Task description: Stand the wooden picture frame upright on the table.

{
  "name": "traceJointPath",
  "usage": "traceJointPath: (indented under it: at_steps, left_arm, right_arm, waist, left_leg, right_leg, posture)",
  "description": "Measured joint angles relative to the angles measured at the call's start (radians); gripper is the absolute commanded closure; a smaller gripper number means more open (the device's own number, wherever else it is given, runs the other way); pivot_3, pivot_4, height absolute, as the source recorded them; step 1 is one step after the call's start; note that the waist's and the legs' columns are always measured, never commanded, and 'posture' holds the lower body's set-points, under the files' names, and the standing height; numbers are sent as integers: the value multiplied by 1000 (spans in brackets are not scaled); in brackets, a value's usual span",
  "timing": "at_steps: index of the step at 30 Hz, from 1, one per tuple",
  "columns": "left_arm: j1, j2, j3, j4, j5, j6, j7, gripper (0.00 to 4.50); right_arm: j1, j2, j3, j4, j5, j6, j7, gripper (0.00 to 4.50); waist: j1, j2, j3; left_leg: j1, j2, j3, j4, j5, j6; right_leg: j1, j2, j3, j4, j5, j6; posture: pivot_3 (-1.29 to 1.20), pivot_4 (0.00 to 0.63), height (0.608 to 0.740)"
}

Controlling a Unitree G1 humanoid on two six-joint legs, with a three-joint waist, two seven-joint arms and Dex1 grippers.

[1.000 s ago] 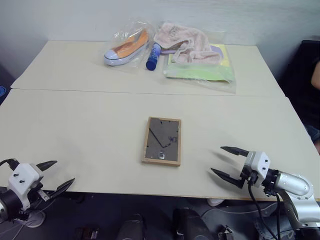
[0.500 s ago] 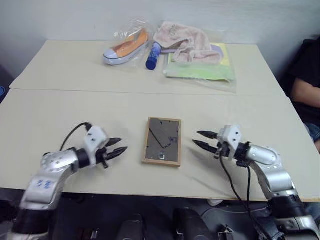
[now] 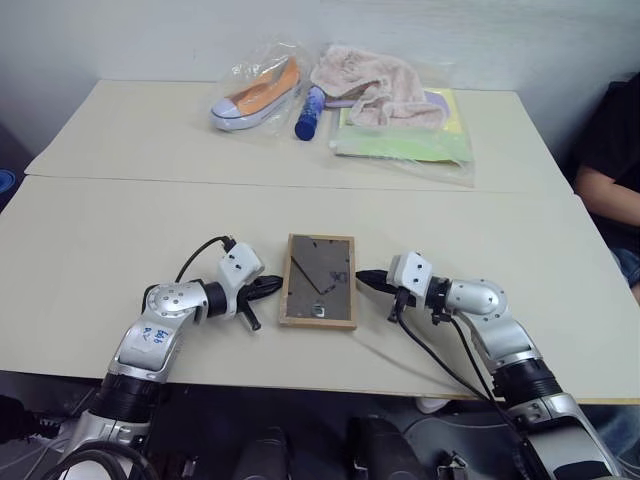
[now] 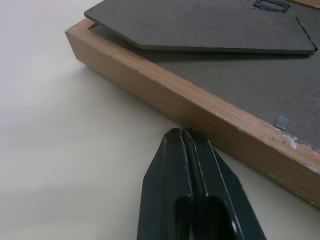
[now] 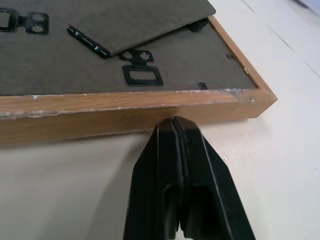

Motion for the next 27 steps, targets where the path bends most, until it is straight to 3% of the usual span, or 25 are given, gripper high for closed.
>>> traceJointPath:
  at_steps: [4, 8, 10, 15, 18, 27]
  left_arm:
    - [39, 8, 17, -34, -2, -2, 1, 4443]
    - [103, 72, 113, -86, -84, 115, -12, 3566]
    - [117, 117, 187, -101, -180, 268, -34, 3006]
    - [35, 255, 294, -115, -476, 892, -107, 1607]
    - [-78, 242, 286, -66, -589, 1126, -101, 717]
    - [-226, 73, 251, 81, -692, 1186, 160, 717]
  right_arm:
    - [1, 2, 4, -1, -9, 0, 1, 4500]
    - [34, -52, -2, -83, 13, 40, 45, 4500]
    - [58, -90, -13, -141, 32, 77, 66, 4500]
    - [90, -150, -23, -269, 58, 176, 106, 4500]
    - [92, -155, -1, -295, 52, 201, 110, 4500]
    - [88, -129, 29, -244, 8, 215, 81, 4500]
  waist:
    - [-2, 0, 0]
    - [-3, 0, 0]
    - [-3, 0, 0]
    - [-2, 0, 0]
    - [3, 0, 0]
    - [5, 0, 0]
  left_leg:
    - [0, 0, 0, 0, 0, 0]
    - [0, 1, 0, -1, 0, 0]
    - [1, 1, -1, -1, 0, 0]
    - [1, 1, -2, -1, 0, 0]
    - [0, 0, -3, 0, 0, 0]
    - [0, -1, -3, 3, 0, 0]
  right_leg:
    - [0, 0, 0, 0, 0, 0]
    - [0, 0, 0, 0, 0, 0]
    - [0, 0, 0, 0, 0, 0]
    - [1, 0, 0, 0, 0, 0]
    - [1, 0, 0, 0, 0, 0]
    - [1, 0, 1, 1, 0, 0]
  posture:
    - [0, 150, 740]
    - [0, 150, 740]
    - [0, 150, 740]
    - [0, 150, 740]
    - [0, 150, 740]
    - [0, 150, 740]
